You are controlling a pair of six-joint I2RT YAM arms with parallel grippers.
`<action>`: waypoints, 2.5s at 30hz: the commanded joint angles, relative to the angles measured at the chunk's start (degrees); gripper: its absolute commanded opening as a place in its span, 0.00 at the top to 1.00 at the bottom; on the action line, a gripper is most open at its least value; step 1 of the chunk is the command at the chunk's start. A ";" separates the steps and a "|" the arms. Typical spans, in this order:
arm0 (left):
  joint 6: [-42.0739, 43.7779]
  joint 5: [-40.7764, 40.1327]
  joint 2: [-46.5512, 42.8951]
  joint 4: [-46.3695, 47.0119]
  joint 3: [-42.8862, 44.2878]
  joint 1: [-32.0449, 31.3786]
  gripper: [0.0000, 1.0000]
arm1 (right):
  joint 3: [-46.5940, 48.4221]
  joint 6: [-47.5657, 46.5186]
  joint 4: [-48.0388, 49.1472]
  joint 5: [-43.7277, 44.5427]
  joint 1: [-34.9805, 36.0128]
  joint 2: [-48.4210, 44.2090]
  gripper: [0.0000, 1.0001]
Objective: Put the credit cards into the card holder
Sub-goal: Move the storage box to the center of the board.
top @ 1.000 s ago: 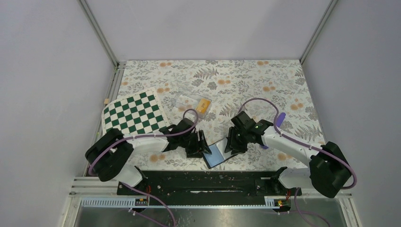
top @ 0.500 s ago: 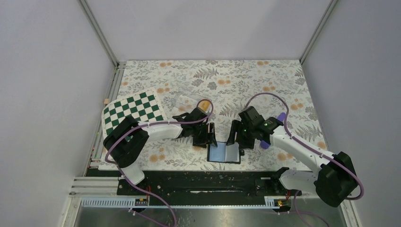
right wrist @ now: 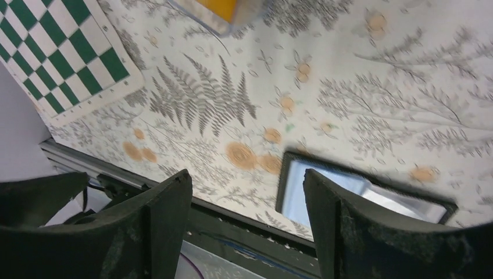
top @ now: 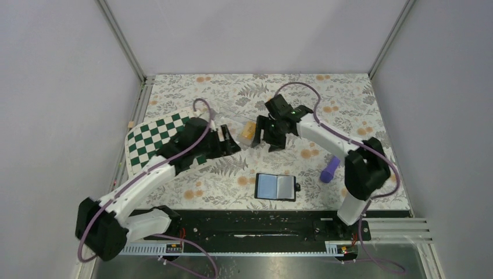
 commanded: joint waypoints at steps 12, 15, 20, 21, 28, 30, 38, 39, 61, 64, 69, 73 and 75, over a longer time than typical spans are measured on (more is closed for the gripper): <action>2.81 9.31 -10.73 -4.73 -5.02 8.02 0.25 | 31.63 0.89 -8.54 3.05 -1.92 26.62 0.38; 2.08 9.44 -11.99 -4.52 -6.03 8.05 0.25 | 31.67 0.03 -9.50 4.14 -2.66 27.94 0.41; 1.65 9.32 -13.92 -4.55 -7.22 8.03 0.25 | 29.48 -1.75 -9.51 6.08 -2.92 27.86 0.45; 1.54 9.30 -14.05 -4.55 -7.43 8.01 0.25 | 29.29 -2.02 -9.57 6.21 -2.91 28.14 0.46; 2.37 9.46 -14.12 -5.45 -7.47 8.05 0.25 | 28.32 -3.50 -9.15 5.40 -3.03 28.97 0.71; 2.51 9.41 -13.98 -5.48 -7.37 8.07 0.25 | 27.89 -4.15 -9.16 5.40 -3.24 28.80 0.73; 2.46 10.09 -13.22 -5.73 -6.93 8.05 0.25 | 25.78 -6.84 -10.05 6.82 -4.02 26.59 0.89; 2.48 10.30 -13.00 -5.73 -6.92 7.99 0.25 | 25.57 -7.54 -10.39 7.07 -4.10 26.32 0.90; 0.63 11.79 -6.01 -5.21 -2.82 7.61 0.25 | 8.65 -13.79 -14.18 8.32 -4.63 10.44 0.93; 0.87 11.82 -4.15 -5.13 -0.68 6.78 0.27 | 8.30 -13.80 -13.80 7.17 -4.72 8.61 0.88; 0.15 12.92 1.39 -4.21 3.92 5.08 0.29 | 10.62 -13.82 -13.76 4.34 -6.43 6.48 0.61; -1.36 13.56 7.39 -3.53 8.58 3.40 0.32 | 10.04 -13.46 -12.42 0.58 -9.08 5.21 0.52; -2.59 14.25 11.16 -1.76 10.14 2.70 0.34 | 9.13 -13.30 -11.66 -1.71 -10.55 5.14 0.52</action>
